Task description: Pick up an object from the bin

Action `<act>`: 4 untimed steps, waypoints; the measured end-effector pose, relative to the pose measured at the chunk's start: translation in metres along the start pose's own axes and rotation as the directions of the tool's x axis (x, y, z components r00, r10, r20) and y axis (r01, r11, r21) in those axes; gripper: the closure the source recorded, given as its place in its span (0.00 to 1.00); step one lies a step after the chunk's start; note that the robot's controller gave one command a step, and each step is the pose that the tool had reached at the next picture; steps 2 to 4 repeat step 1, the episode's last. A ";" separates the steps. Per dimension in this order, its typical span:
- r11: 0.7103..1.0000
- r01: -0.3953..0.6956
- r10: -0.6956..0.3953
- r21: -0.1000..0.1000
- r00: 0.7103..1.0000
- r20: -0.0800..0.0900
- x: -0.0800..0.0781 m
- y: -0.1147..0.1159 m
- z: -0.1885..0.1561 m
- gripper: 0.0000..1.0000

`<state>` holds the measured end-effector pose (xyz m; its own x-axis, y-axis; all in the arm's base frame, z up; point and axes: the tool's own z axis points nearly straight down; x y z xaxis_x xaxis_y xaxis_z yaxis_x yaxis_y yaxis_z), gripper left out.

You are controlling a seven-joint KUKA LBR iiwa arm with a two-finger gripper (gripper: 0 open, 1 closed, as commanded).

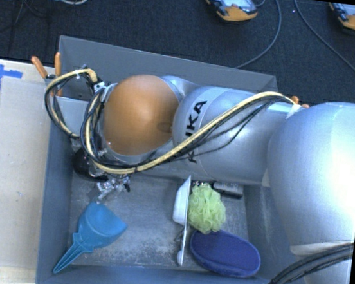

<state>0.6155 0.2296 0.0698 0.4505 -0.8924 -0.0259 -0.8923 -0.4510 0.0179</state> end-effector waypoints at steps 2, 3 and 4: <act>0.938 0.346 -0.345 -0.012 0.938 0.004 -0.015 -0.006 0.002 1.00; 0.938 0.346 -0.345 -0.012 0.938 0.004 -0.015 -0.006 0.002 1.00; 0.938 0.346 -0.345 -0.012 0.938 0.004 -0.015 -0.006 0.002 1.00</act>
Offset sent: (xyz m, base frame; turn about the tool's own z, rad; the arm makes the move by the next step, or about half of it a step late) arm 0.0007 0.0171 0.0002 -0.3611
